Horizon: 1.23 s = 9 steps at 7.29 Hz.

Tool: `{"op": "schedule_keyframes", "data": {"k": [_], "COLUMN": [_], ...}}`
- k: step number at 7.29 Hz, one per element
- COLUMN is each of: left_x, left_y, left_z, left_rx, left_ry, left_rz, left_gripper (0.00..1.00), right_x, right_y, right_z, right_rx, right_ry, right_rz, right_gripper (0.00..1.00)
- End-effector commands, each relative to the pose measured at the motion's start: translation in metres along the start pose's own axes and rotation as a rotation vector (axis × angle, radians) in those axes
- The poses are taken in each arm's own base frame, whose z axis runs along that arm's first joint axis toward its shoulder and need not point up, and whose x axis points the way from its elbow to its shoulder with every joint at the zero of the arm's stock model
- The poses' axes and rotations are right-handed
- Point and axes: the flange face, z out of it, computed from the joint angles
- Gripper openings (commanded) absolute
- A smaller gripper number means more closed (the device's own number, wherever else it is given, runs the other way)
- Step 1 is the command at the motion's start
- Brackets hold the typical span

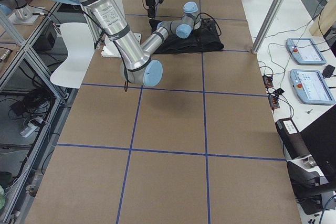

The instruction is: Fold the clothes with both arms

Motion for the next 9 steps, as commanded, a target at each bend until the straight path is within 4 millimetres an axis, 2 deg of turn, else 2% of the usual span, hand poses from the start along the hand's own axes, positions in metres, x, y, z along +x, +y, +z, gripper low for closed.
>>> {"op": "schedule_keyframes", "data": {"k": [1, 2, 3, 4, 5, 6, 7, 9], "left_x": [-0.005, -0.004, -0.004, -0.004, -0.004, -0.003, -0.001, -0.002], "left_y": [-0.002, -0.002, -0.001, -0.001, -0.001, -0.002, -0.003, -0.003], "left_z": [0.010, 0.009, 0.008, 0.006, 0.007, 0.006, 0.005, 0.006], "left_rx": [0.002, -0.004, -0.005, -0.005, -0.004, -0.003, -0.001, 0.001], "left_ry": [-0.020, -0.017, -0.016, -0.013, -0.016, -0.013, -0.009, -0.009], "left_rz": [-0.003, -0.006, -0.006, -0.007, -0.007, -0.010, -0.011, -0.017], "left_gripper": [0.94, 0.48, 0.13, 0.00, 0.00, 0.00, 0.00, 0.00], "right_x": [-0.001, -0.001, -0.001, 0.001, 0.000, -0.008, -0.004, -0.028], "right_y": [0.001, 0.001, 0.001, 0.002, 0.003, 0.029, 0.052, 0.097], "right_z": [-0.001, -0.001, -0.001, 0.000, -0.001, 0.011, 0.023, 0.006], "right_rx": [-0.001, 0.000, 0.000, 0.000, 0.011, -0.001, -0.032, -0.125], "right_ry": [-0.003, -0.002, -0.002, 0.001, 0.002, 0.009, 0.019, -0.057], "right_rz": [0.000, 0.000, 0.000, 0.002, 0.003, 0.048, 0.038, -0.004], "right_gripper": [1.00, 1.00, 1.00, 1.00, 1.00, 1.00, 1.00, 1.00]}}
